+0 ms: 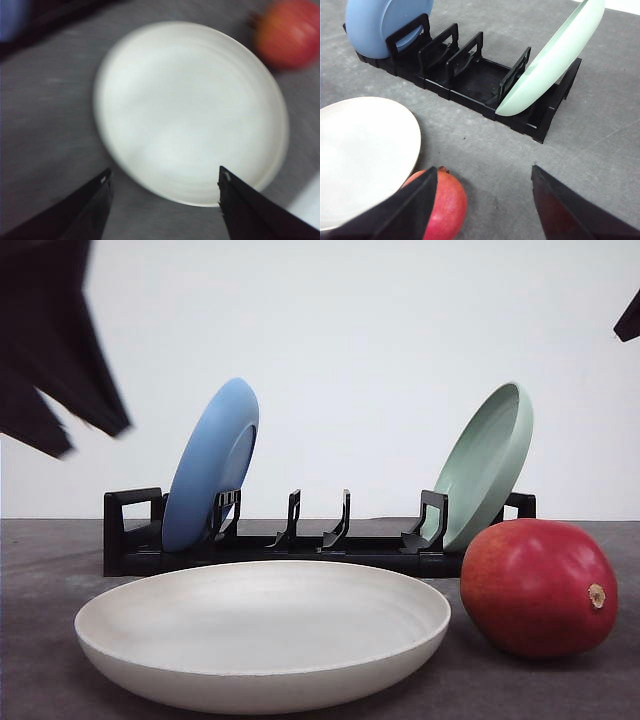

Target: Place pomegranate in white plate

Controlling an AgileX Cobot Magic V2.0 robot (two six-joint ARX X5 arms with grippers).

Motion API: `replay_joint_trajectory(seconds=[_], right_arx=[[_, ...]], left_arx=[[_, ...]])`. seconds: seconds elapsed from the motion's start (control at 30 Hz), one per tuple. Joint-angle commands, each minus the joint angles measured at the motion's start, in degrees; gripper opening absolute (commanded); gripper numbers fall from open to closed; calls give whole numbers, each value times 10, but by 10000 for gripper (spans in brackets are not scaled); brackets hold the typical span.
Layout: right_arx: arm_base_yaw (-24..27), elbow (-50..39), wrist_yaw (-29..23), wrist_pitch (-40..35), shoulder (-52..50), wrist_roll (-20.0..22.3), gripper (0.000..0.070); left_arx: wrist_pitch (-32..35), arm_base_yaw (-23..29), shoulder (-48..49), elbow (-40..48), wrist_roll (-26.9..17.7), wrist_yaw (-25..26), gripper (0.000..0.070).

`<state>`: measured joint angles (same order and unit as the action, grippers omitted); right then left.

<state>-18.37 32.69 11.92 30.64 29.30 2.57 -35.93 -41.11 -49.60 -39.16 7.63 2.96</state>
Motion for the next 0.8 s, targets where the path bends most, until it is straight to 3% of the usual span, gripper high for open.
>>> replay_joint_trajectory(seconds=[0.0,0.17,0.3,0.53,0.63,0.77], right_arx=[[-3,11,1,-5,2,-7,382],[-3,11,1,-4,2,-27,382],[-3,11,12,5,2,-109,385],[-16,13,111,37,46,-227,475],[-39,25,102,68,91,-236,475],[-76,57,49,108,159,-236,475]], left_arx=[[-6,26,13,-7,-2,1,399],[-23,119,60,-7,-14,1,396],[-24,177,80,-7,-20,1,395],[-21,217,84,-7,-22,1,394],[-21,220,84,-7,-22,1,394],[-21,220,84,-7,-22,1,394]])
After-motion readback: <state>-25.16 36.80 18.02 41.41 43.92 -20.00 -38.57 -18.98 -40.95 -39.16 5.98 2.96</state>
